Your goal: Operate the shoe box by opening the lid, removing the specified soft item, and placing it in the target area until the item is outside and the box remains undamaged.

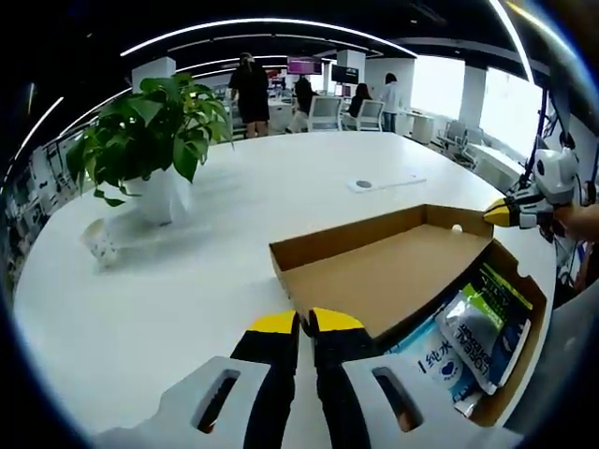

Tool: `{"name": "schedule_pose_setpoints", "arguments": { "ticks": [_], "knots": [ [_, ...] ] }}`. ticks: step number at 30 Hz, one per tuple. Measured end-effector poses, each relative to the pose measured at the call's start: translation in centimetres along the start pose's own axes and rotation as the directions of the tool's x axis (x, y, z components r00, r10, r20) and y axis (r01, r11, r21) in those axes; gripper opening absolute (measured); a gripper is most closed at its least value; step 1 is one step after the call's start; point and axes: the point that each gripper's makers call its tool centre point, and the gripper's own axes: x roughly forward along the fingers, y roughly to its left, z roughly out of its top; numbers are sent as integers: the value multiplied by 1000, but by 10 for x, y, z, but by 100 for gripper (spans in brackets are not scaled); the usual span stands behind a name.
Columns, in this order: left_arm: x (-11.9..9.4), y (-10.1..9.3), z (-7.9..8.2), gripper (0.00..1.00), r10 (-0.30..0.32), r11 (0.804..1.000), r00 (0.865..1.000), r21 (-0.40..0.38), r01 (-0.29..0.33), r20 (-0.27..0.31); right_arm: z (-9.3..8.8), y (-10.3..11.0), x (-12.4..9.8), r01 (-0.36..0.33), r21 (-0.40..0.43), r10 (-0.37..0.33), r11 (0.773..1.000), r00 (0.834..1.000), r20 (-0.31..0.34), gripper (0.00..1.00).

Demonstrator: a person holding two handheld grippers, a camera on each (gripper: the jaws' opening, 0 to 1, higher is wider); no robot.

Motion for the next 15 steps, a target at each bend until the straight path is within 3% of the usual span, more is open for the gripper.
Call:
{"name": "schedule_pose_setpoints", "arguments": {
  "ticks": [10, 15],
  "knots": [
    [-2, -3, 0, 5, 7, 1000, 1000, 23, -7, -4, 0, 5, -1, -21, -2, 21, 1000, 1000, 1, 3],
    [-6, -5, -2, 8, 3, 1000, 1000, 23, -2, -4, -2, 11, -5, -37, -12, 37, 999, 999, 14, 11]
  ]
}}
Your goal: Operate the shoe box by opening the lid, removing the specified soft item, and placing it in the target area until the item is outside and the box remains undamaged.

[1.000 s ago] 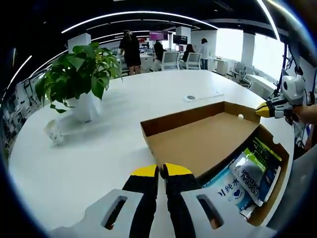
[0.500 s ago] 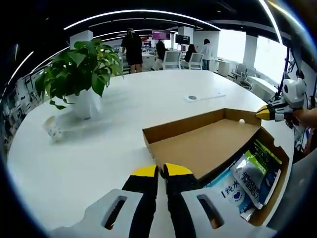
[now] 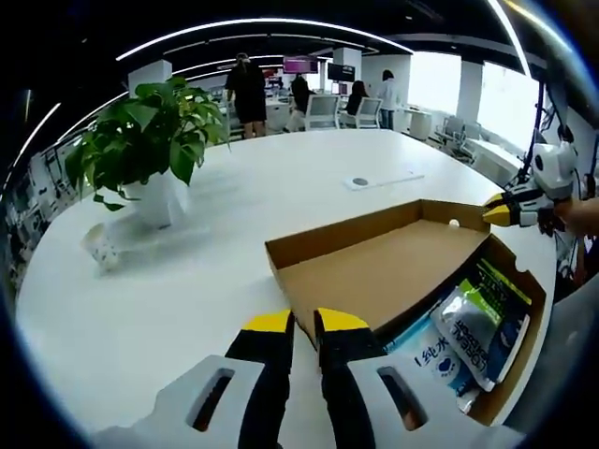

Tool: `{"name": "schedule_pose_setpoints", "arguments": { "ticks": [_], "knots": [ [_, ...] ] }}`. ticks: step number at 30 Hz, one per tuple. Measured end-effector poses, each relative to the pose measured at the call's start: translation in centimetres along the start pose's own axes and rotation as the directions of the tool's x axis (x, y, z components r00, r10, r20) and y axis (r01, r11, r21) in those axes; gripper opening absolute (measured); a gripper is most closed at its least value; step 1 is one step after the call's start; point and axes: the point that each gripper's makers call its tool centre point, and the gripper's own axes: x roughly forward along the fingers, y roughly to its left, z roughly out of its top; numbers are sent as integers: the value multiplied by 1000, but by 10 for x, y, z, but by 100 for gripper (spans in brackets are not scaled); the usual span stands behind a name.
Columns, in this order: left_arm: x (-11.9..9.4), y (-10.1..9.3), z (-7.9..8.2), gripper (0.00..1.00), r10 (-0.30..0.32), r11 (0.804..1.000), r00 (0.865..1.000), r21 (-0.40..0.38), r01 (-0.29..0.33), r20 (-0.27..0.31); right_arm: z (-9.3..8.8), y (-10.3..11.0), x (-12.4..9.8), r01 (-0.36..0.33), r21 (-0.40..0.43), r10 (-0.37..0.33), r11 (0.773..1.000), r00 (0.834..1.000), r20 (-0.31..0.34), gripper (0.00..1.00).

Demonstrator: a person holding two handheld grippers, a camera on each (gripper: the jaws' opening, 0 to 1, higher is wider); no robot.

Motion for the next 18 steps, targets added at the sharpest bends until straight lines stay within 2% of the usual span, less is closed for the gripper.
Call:
{"name": "schedule_pose_setpoints", "arguments": {
  "ticks": [12, 18],
  "knots": [
    [-14, -12, -1, 21, 6, 1000, 1000, 14, -6, 16, -5, 13, -12, -30, -17, 30, 999, 999, 19, 22],
    [-23, -19, -3, 22, 6, 1000, 1000, 22, -7, 23, -7, 19, -20, -41, -29, 42, 999, 999, 29, 27]
  ]
}}
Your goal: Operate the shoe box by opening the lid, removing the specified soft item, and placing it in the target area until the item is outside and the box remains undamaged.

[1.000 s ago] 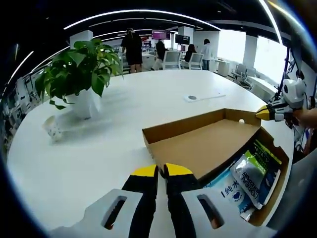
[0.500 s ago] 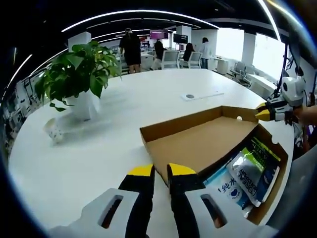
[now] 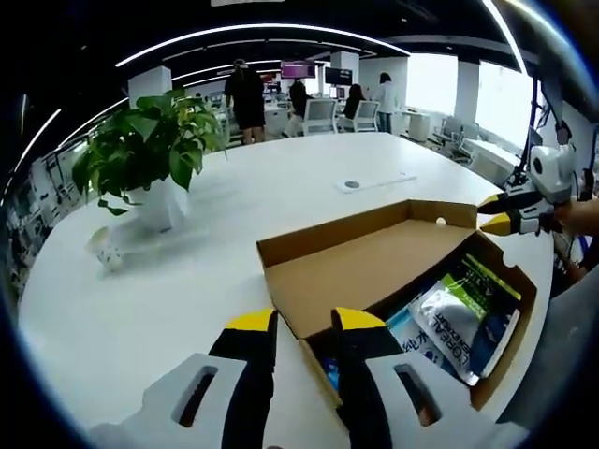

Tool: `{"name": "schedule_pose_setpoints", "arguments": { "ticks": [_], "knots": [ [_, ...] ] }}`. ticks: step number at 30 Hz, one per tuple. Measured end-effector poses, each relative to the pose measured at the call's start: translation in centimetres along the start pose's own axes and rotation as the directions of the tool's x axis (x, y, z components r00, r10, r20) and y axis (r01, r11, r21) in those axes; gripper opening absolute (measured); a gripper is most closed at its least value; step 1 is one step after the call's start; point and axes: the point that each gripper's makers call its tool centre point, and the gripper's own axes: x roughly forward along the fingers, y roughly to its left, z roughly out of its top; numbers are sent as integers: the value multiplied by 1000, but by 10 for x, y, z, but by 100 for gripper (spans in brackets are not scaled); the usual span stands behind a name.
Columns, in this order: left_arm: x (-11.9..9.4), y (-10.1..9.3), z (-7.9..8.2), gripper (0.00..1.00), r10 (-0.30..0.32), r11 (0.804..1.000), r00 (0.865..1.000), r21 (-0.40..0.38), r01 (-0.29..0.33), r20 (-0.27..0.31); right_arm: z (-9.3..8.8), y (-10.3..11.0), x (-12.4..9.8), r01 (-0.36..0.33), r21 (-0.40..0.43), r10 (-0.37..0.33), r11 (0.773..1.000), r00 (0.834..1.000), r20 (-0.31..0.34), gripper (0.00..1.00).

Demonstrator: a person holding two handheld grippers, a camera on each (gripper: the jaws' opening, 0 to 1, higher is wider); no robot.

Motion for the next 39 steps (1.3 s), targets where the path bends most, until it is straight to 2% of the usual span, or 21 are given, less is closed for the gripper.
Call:
{"name": "schedule_pose_setpoints", "arguments": {
  "ticks": [9, 11, 23, 31, 39],
  "knots": [
    [-9, -19, 0, 25, -16, 1000, 1000, 22, 16, 8, -6, 9, -13, -32, -18, 32, 999, 999, -1, 35],
    [-10, -24, -2, 26, -22, 999, 1000, 28, 22, 6, -7, 13, -16, -51, -50, 51, 997, 999, -3, 38],
    [-9, -59, -25, 29, -92, 995, 994, 26, 93, -53, -11, 29, -30, -107, -83, 107, 991, 994, -12, 41],
    [-9, -78, -38, 30, -143, 990, 986, -9, 143, -87, -14, 39, -35, -127, -69, 126, 989, 992, -19, 45],
    [-4, -102, -52, 30, -211, 977, 970, -53, 206, -121, -18, 48, -41, -135, -58, 135, 989, 991, -16, 46]
  ]
}}
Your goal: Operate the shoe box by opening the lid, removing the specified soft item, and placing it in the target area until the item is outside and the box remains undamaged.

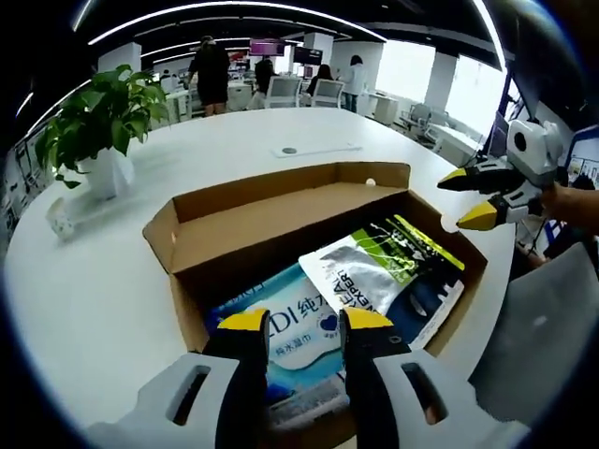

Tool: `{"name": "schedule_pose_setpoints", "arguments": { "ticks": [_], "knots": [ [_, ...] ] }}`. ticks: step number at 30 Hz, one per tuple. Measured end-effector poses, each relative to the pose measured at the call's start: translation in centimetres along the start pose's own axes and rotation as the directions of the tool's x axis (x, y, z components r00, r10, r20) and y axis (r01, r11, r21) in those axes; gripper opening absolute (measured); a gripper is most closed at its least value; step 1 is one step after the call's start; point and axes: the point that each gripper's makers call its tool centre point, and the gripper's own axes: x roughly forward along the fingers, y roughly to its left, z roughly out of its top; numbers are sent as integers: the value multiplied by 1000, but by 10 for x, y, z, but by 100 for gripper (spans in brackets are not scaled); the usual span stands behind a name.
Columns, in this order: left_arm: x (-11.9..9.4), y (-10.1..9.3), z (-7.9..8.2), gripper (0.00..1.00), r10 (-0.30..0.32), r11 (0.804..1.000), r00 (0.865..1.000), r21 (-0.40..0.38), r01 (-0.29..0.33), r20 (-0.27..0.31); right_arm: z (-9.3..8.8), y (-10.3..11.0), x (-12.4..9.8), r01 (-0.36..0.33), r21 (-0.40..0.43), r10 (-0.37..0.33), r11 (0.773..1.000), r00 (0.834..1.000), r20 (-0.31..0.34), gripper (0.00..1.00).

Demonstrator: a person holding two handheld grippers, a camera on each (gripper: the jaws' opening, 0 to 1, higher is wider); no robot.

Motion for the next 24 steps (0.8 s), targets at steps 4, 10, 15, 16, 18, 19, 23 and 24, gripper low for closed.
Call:
{"name": "schedule_pose_setpoints", "arguments": {
  "ticks": [4, 10, 15, 16, 18, 19, 23, 24],
  "knots": [
    [6, -10, -6, 29, -42, 998, 999, -52, 42, -17, 0, 5, -2, -5, -4, 5, 1000, 1000, 6, 46],
    [12, -17, -12, 28, -63, 995, 998, -77, 61, -31, 0, 10, -6, -7, -8, 7, 1000, 1000, 15, 46],
    [16, -21, -14, 23, -82, 991, 996, -113, 78, -31, 2, 16, -8, -7, 2, 7, 1000, 1000, 26, 46],
    [17, -23, -14, 23, -88, 989, 996, -121, 84, -28, 2, 17, -8, -9, 4, 9, 1000, 1000, 30, 46],
    [18, -25, -14, 20, -98, 985, 995, -145, 94, -23, 2, 20, -8, -12, 5, 12, 1000, 999, 30, 46],
    [19, -25, -13, 19, -105, 982, 994, -161, 101, -16, 2, 22, -7, -14, 6, 14, 1000, 999, 29, 46],
    [22, -28, -13, 12, -129, 969, 992, -213, 125, -6, 1, 27, -6, -21, 9, 21, 1000, 999, 27, 46],
    [22, -28, -12, 11, -130, 967, 991, -221, 127, -1, 1, 28, -6, -23, 9, 22, 1000, 999, 26, 46]
  ]
}}
